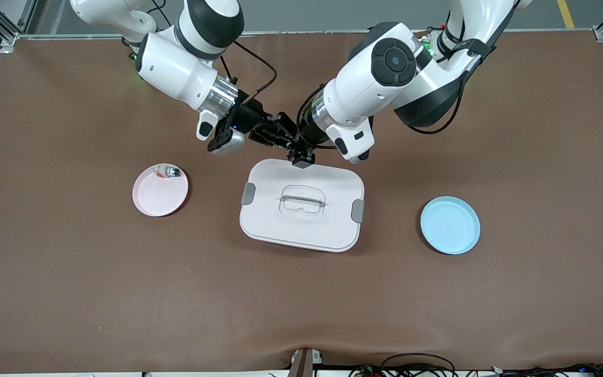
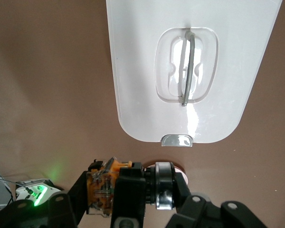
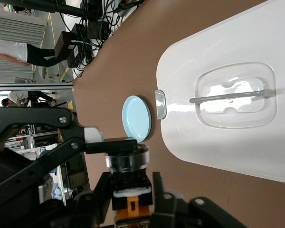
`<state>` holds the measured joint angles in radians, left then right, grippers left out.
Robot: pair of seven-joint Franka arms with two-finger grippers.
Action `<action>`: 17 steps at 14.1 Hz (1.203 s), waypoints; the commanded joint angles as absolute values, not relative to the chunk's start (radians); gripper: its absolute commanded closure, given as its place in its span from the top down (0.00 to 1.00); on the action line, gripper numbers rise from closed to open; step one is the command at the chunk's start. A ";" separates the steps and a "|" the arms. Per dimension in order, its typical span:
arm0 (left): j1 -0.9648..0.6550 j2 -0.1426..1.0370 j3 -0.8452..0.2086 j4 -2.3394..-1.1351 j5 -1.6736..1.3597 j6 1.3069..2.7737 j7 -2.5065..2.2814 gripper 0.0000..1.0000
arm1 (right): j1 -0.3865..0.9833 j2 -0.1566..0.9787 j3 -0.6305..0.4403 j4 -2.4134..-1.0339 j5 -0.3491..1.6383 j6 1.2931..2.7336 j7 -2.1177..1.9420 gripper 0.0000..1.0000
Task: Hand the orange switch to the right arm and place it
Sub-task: 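Grasp the switch with the right gripper while the left gripper opens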
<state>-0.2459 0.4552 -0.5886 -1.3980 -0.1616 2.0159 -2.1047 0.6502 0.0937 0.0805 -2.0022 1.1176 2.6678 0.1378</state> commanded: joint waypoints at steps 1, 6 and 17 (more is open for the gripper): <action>-0.261 0.469 -0.586 -1.373 -0.156 2.014 -2.121 0.10 | 0.664 0.103 0.072 -1.983 1.141 2.674 0.143 0.00; -0.261 0.468 -0.586 -1.374 -0.155 2.013 -2.122 0.72 | 0.664 0.112 0.072 -1.973 1.141 2.674 0.143 0.00; -0.175 0.397 -0.581 -1.373 0.054 1.961 -1.897 1.00 | 0.638 0.158 0.063 -1.954 0.965 2.649 -0.205 0.00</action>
<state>-0.2082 0.4311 -0.5840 -1.3731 0.0191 1.9995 -1.9938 0.6488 0.1305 0.0673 -1.9714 1.0260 2.6645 -0.0852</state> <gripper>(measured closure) 0.000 0.643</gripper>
